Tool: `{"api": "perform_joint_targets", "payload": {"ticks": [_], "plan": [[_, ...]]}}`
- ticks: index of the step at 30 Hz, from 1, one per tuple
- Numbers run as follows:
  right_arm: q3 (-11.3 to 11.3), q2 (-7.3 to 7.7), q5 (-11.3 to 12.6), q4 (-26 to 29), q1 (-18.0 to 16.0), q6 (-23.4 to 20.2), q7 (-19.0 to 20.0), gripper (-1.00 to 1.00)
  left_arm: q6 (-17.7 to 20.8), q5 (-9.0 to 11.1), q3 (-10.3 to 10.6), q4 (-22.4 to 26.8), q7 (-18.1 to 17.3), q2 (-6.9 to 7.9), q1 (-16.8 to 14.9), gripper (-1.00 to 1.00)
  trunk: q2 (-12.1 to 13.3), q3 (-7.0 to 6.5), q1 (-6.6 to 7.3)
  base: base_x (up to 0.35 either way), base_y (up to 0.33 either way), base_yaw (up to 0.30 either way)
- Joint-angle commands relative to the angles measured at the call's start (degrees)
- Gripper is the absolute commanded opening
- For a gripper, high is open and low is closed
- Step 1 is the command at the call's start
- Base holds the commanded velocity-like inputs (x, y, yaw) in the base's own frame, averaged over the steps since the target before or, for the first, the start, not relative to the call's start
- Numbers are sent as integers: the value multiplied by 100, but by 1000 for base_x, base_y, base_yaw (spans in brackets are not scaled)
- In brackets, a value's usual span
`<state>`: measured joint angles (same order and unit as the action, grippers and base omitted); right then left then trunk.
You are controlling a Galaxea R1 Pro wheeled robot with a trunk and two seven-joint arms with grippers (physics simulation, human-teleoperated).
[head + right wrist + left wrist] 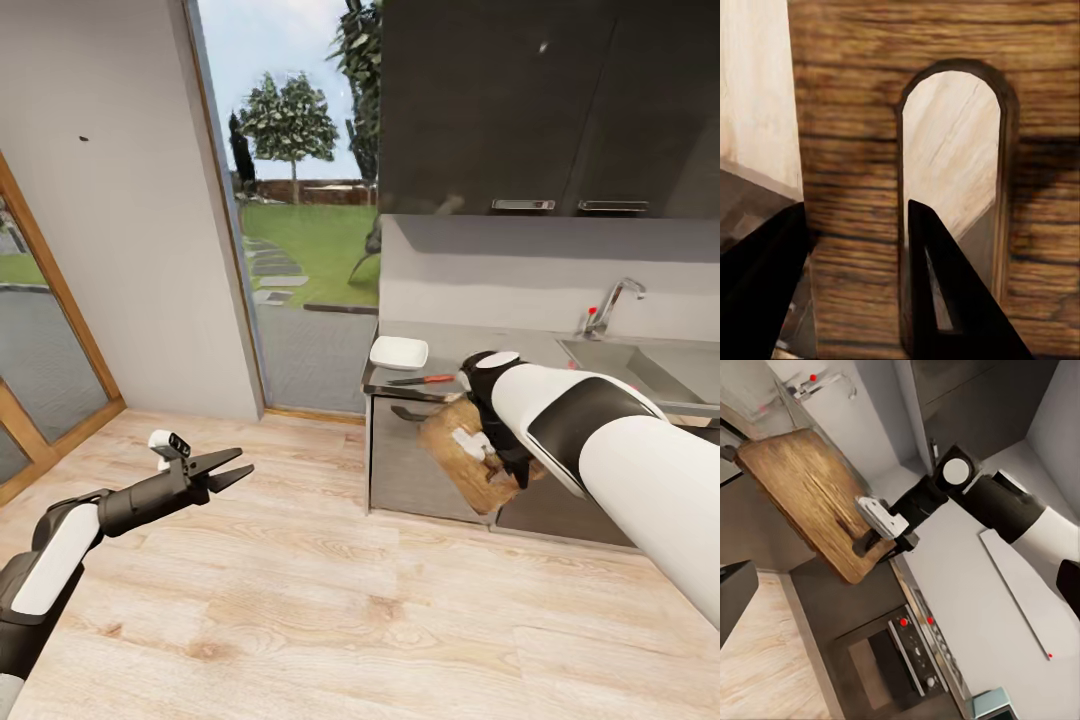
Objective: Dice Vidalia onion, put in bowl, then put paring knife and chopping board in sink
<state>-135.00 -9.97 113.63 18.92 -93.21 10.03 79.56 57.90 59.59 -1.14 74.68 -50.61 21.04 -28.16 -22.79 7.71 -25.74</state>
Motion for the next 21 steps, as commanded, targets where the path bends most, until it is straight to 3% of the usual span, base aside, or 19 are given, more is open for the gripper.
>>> {"api": "perform_joint_targets", "payload": {"ticks": [1, 3, 4, 5, 6, 7, 10, 14, 16, 21], "plan": [[0, -3, -48, 58, -13, 481, -3, -100, 20, -8, -1, -2, -20, -4, -5, 100, -13, 12, -4, 0, 0, 0], [0, -3, -126, 169, -13, 1772, -1, -100, 19, -6, -1, -1, -20, -12, -5, 100, -13, 12, -4, 0, 0, 0], [0, -3, -158, 216, -13, 2127, -1, -100, 19, -5, -1, -2, -20, -12, -5, 100, -13, 12, -4, 0, 0, 0], [0, -3, -317, 386, -13, 3107, -3, -100, 19, -5, 0, -4, -18, -12, -5, 100, -13, 12, -4, 0, 0, 0], [0, -3, -534, 495, -13, 3748, -14, -100, 21, -5, 0, -2, -19, -15, -5, 100, -13, 12, -4, 0, 0, 0], [0, -3, -663, 531, -13, 3990, -19, -100, 20, -3, 0, -3, -17, -17, -5, 100, -13, 12, -4, 0, 0, 0], [0, -3, -852, 458, -13, 4312, -30, -100, 19, -3, 0, -4, -19, -18, -5, 100, -13, 12, -4, 0, 0, 0], [0, -3, -931, 135, -13, 4585, -42, -100, 20, 0, 0, -5, -19, -18, -5, 100, -13, 12, -4, 0, 0, 0], [0, -3, -994, 21, -13, 4997, -67, -100, 20, 0, 0, -6, -19, -19, -5, 100, -13, 12, -4, 0, 0, 0], [0, -3, -1353, -360, -13, 4997, -167, -100, 21, 0, 0, -6, -19, -15, -5, 100, -13, 12, -4, 0, 0, 0]]}}
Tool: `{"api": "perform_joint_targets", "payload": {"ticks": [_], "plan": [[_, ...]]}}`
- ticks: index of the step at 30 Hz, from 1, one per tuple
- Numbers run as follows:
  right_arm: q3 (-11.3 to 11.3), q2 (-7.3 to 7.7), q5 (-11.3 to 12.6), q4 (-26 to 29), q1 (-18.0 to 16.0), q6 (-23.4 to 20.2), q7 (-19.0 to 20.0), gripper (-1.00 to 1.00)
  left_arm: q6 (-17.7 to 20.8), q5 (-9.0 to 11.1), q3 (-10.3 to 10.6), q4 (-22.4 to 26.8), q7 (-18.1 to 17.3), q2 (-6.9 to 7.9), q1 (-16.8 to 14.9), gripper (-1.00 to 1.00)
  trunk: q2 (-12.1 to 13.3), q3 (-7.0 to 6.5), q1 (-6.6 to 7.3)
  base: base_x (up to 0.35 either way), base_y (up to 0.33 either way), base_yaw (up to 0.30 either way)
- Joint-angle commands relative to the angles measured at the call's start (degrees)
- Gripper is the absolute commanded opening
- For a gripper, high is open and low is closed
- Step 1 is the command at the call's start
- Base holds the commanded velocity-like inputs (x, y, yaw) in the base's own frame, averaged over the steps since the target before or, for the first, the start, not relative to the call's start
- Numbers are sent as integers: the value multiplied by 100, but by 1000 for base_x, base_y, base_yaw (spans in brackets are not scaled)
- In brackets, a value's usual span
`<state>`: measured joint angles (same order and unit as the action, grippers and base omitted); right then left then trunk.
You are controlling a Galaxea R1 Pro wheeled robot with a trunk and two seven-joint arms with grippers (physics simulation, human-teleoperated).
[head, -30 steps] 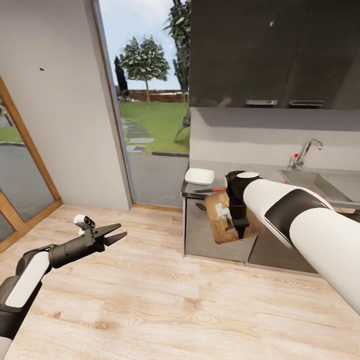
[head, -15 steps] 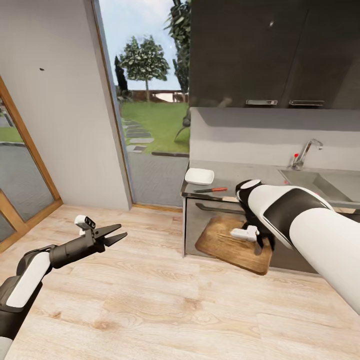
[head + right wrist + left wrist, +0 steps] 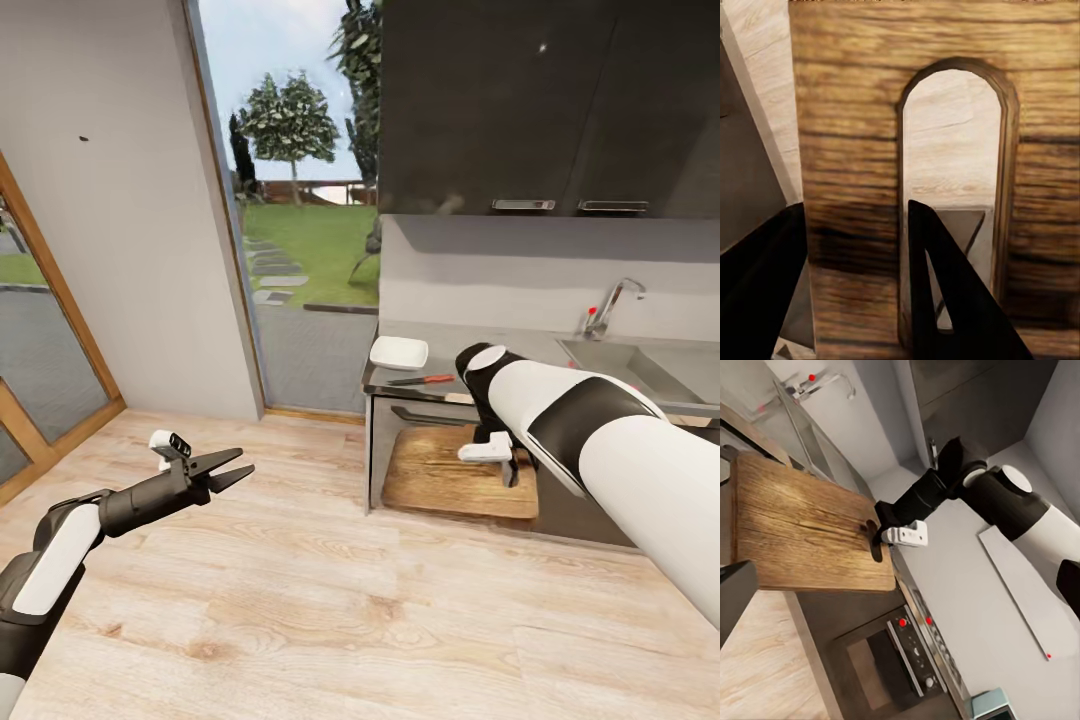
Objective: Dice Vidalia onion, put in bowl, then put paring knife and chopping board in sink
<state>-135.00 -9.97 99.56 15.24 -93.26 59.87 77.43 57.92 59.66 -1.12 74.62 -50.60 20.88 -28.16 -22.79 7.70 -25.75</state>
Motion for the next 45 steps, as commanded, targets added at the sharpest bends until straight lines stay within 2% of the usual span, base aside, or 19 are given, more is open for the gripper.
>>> {"api": "perform_joint_targets", "payload": {"ticks": [1, 9, 13, 17, 22, 23, 24, 26, 29, 45], "plan": [[0, -3, -22, -46, -8, 13, 48, -100, 19, -10, -2, 0, -20, 1, -5, 100, -13, 13, -4, 0, 0, 0], [0, -3, -77, -100, -8, 13, 6, -100, 18, -9, -2, 0, -20, -3, -5, 100, -13, 13, -4, 0, 0, 0], [0, -3, -70, -330, -8, 13, -20, -100, 18, -7, -2, 0, -19, -4, -5, 100, -13, 13, -4, 0, 0, 0], [0, -3, -63, -826, -8, 13, -303, -100, 18, -9, -4, 1, -20, -3, -5, 100, -13, 13, -4, 0, 0, 0], [0, -3, -34, -936, -8, 13, -721, -100, 18, -8, -2, 2, -18, -3, -5, 100, -13, 13, -4, 0, 0, 0], [0, -3, 18, -942, -8, 13, -761, -100, 18, -8, -2, 2, -18, -4, -5, 100, -13, 13, -4, 0, 0, 0], [0, -3, 230, -939, -8, 13, -804, -100, 18, -9, -2, 1, -18, -1, -5, 100, -13, 13, -4, 0, 0, 0], [0, -3, 437, -925, -8, 13, -821, -100, 18, -9, -2, 1, -19, 1, -5, 100, -13, 13, -4, 0, 0, 0], [0, -3, 557, -910, -8, 13, -826, -100, 18, -10, -3, 0, -20, -2, -5, 100, -13, 13, -4, 0, 0, 0], [0, -3, 610, -867, -8, 13, -842, -100, 40, 0, -4, 8, -22, -4, -5, 100, -13, 13, -4, 0, 0, 0]]}}
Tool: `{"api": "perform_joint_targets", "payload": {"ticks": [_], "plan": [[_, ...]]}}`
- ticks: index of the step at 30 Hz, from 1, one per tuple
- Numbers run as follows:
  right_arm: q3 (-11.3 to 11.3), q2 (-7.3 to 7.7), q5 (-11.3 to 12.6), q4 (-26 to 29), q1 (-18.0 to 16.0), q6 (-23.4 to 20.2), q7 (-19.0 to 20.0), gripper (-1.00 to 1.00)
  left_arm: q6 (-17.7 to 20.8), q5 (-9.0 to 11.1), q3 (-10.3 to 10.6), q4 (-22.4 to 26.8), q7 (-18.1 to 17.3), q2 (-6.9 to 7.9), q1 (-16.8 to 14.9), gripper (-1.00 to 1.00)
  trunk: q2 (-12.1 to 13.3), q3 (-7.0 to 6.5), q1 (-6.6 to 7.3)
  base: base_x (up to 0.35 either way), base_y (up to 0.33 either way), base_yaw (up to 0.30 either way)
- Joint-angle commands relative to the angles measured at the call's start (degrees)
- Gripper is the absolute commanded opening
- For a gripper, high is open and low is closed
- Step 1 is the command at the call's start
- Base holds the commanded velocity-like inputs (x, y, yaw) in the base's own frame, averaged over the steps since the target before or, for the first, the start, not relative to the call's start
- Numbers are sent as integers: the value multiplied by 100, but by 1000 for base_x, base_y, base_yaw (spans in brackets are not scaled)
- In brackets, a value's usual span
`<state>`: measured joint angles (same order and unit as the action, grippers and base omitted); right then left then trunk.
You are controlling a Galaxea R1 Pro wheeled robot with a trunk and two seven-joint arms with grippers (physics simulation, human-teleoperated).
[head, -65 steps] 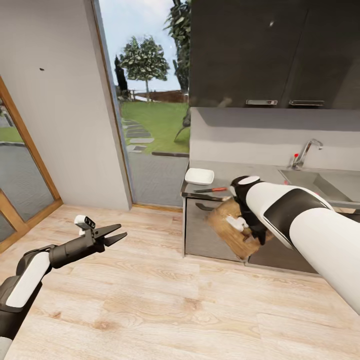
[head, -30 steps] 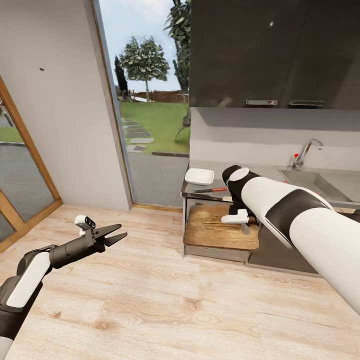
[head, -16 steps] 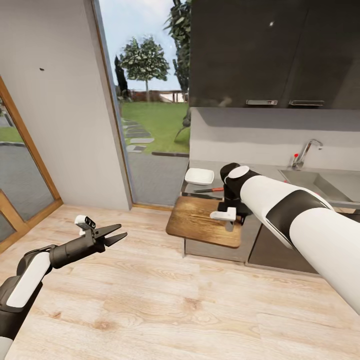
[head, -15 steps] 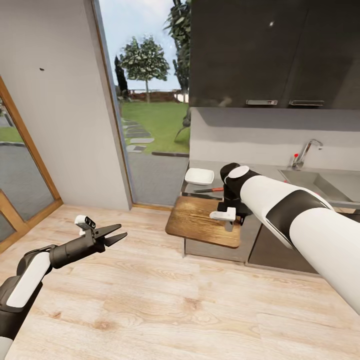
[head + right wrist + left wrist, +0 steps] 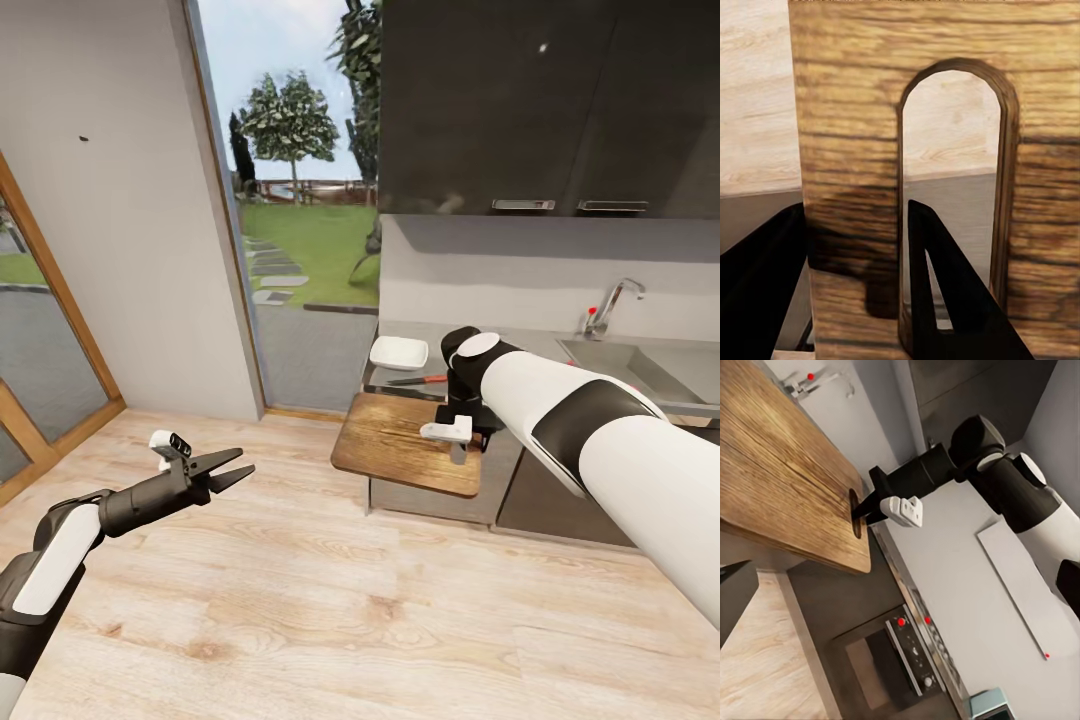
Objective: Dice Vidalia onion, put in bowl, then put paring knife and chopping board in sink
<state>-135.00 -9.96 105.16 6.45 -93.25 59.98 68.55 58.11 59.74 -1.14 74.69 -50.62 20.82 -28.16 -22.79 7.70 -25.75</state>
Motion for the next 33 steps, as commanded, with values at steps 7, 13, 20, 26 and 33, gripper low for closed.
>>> {"api": "perform_joint_targets", "payload": {"ticks": [7, 13, 20, 26, 33], "plan": [[0, -4, 45, -3, -9, 2, 47, -100, 42, -6, -8, 2, -30, 15, -5, 100, -13, 13, -4, 0, 0, 0], [0, -4, 6, 21, -9, 2, 53, -100, 24, -14, -8, 4, -22, 18, -5, 100, -13, 13, -4, 150, -123, 0], [0, -4, -25, 32, -9, 2, 53, -100, 16, -15, -9, 2, -18, 26, -5, 100, -13, 13, -4, 189, -280, 0], [0, -4, -143, 151, -9, 2, 46, -100, 16, -23, -9, 1, -11, 27, -5, 100, -13, 13, -4, 112, -321, 0], [0, -4, -154, 225, 0, 2, 44, -100, 16, -24, -9, -2, -17, 46, -5, 100, -13, 13, -4, 25, -331, 0]]}}
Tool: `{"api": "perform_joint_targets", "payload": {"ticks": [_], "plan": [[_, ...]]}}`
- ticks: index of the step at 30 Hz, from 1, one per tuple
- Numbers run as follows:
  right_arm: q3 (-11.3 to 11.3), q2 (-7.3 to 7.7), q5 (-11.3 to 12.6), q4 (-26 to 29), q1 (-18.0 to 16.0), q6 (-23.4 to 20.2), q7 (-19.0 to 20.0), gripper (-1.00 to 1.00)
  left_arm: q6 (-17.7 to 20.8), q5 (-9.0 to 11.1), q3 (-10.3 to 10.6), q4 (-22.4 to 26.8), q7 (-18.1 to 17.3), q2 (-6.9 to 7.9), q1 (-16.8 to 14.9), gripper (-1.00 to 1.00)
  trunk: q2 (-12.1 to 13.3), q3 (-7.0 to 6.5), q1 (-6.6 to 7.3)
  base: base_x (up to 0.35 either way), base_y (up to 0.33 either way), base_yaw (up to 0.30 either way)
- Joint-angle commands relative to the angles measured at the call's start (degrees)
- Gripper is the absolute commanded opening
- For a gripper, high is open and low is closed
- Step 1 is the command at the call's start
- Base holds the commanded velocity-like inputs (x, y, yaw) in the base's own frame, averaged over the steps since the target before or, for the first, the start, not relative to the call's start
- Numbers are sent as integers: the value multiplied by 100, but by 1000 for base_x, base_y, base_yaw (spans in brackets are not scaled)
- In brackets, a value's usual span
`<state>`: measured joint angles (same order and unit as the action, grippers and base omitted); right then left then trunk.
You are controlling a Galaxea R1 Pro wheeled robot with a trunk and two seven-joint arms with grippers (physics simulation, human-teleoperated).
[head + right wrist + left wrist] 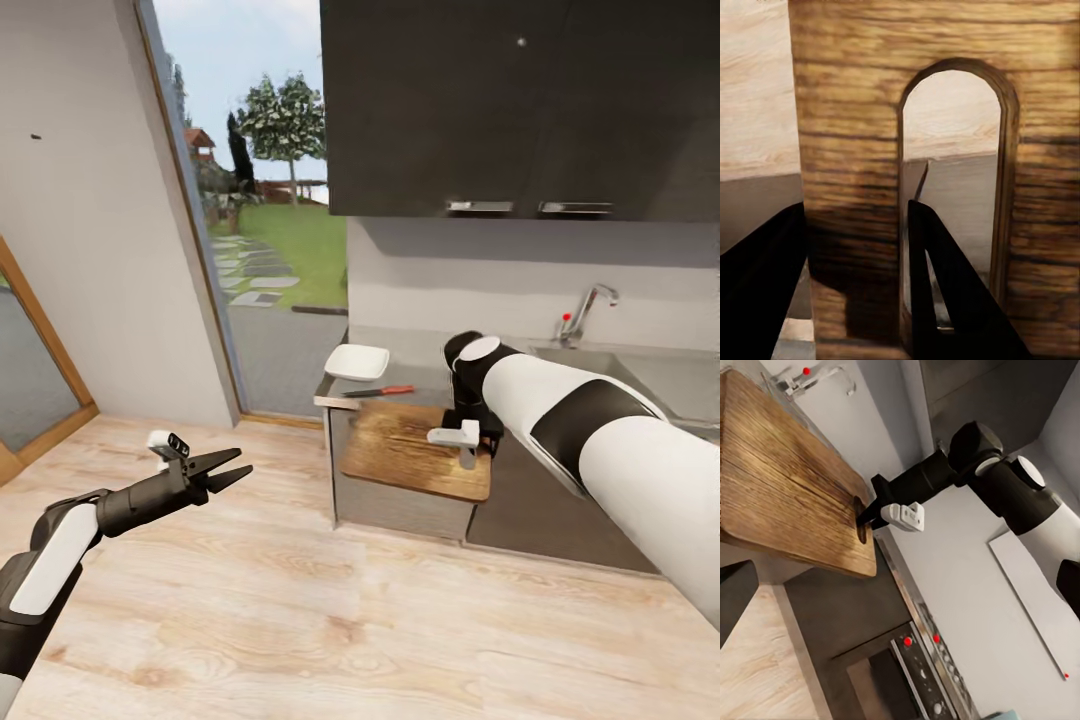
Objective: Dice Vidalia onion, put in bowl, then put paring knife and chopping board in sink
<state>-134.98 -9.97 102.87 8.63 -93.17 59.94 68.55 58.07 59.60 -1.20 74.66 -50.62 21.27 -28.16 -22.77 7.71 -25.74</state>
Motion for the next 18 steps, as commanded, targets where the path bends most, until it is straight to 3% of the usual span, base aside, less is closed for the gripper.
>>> {"api": "perform_joint_targets", "payload": {"ticks": [1, 9, 18], "plan": [[-2, -3, 75, 11, 15, 6, 45, -100, 20, -9, -3, 0, -18, 6, -5, 100, -14, 12, -4, 2, -333, 0], [-2, -3, 75, -1, 127, 6, 45, -100, 21, -9, -2, -2, -19, 24, -5, 100, -14, 12, -4, 120, -296, 0], [-2, -3, 75, -2, 131, 6, 45, -100, 21, -9, -1, -4, -19, 26, -5, 100, -14, 12, -4, 316, -46, 0]]}}
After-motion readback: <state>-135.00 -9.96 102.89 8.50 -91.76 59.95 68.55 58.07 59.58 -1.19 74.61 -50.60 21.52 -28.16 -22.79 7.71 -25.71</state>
